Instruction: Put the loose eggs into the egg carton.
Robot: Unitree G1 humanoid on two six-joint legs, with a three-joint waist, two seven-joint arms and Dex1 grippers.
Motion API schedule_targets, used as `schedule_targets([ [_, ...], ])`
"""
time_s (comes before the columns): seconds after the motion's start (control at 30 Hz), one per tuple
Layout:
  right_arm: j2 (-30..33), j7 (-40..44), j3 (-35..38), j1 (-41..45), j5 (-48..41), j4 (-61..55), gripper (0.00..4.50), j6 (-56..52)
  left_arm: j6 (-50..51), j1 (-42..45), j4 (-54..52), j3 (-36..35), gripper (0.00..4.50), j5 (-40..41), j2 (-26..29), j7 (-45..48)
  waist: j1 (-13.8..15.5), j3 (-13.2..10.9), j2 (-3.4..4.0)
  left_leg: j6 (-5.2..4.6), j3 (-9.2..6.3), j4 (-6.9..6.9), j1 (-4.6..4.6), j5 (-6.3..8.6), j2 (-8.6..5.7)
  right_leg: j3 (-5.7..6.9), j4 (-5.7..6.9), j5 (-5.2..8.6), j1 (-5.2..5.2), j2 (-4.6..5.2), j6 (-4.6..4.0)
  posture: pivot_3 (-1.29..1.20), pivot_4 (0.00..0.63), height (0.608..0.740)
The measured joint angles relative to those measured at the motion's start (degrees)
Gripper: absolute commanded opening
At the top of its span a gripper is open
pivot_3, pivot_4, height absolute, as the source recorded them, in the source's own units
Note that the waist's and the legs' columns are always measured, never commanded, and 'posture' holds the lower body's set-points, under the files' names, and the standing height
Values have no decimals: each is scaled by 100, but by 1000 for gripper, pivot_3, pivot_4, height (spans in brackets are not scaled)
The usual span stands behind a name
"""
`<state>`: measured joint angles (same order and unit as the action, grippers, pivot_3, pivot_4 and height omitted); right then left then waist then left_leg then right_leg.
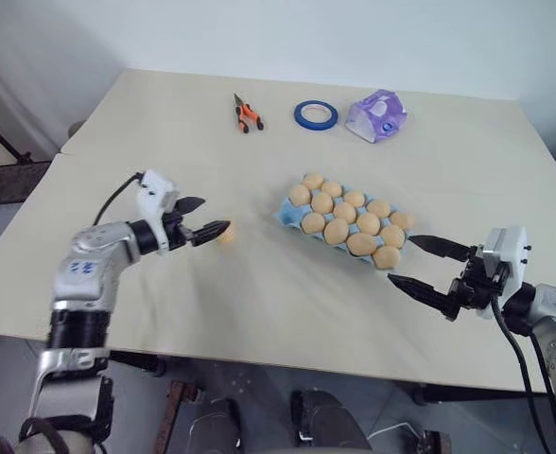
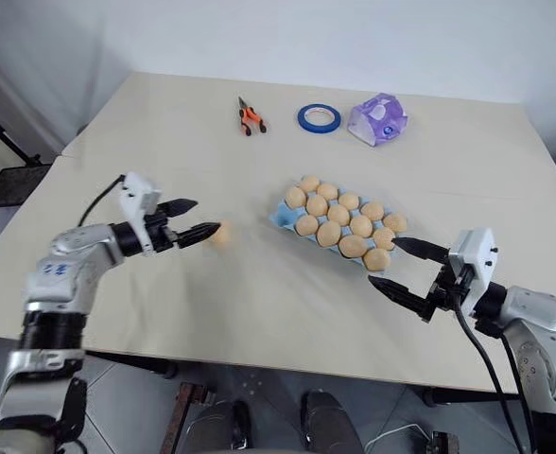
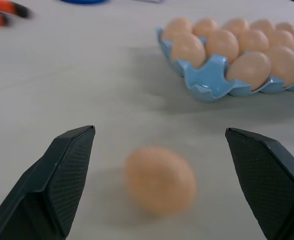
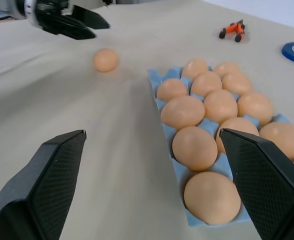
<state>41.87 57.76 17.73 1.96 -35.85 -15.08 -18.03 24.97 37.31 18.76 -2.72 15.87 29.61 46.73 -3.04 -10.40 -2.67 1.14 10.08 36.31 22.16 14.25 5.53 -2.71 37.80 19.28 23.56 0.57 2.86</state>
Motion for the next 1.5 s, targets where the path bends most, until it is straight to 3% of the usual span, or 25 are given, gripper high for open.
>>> schedule_targets([
  [0.13, -8, -128, 5, -30, 10, -67, 4500, -1, -383, 405, 1014, 361, 4264, -326, -190, 85, -23, 0, 0, 9, 0, -3, 0, -2, 4, 0, 2, 2, 5, -9, -2, 0, 150, 740],
  [0.37, -11, -337, 31, -263, 8, -279, 4500, -21, -739, 646, 1640, 517, 2343, -646, -240, 192, -9, 0, 0, 10, 0, -2, 4, -2, 5, 0, 1, 3, 7, -3, -1, 0, 150, 740],
  [0.67, -14, -442, 32, -194, 9, -278, 4500, -58, -940, 942, 1772, 487, 2291, -691, -310, 261, 4, 0, 0, 8, -1, 1, 6, -2, 4, 1, 4, 2, 7, -3, -1, 0, 150, 740],
  [0.9, -101, -482, -4, -40, 51, -258, 4500, -56, -956, 1976, 2165, 570, 2291, -700, -987, 435, 72, 0, 0, 6, -2, 11, 12, -1, -24, 4, 3, 3, 7, -3, 3, 0, 150, 740],
  [1.13, -186, -595, 14, -251, 68, -300, 4500, -56, -1878, 2756, 4040, 603, 4491, -988, -1784, 137, 84, -1, -2, 6, -3, 10, 14, 1, -26, -2, 2, 3, 13, -6, 4, 0, 150, 740],
  [1.5, -216, -742, 83, -584, 63, -522, 4500, -46, -2380, 3008, 4693, 432, 4491, -1089, -1786, 318, 68, -1, -2, 7, -2, 8, 14, 1, -27, 0, 3, 5, 12, -6, 6, 0, 150, 740],
])
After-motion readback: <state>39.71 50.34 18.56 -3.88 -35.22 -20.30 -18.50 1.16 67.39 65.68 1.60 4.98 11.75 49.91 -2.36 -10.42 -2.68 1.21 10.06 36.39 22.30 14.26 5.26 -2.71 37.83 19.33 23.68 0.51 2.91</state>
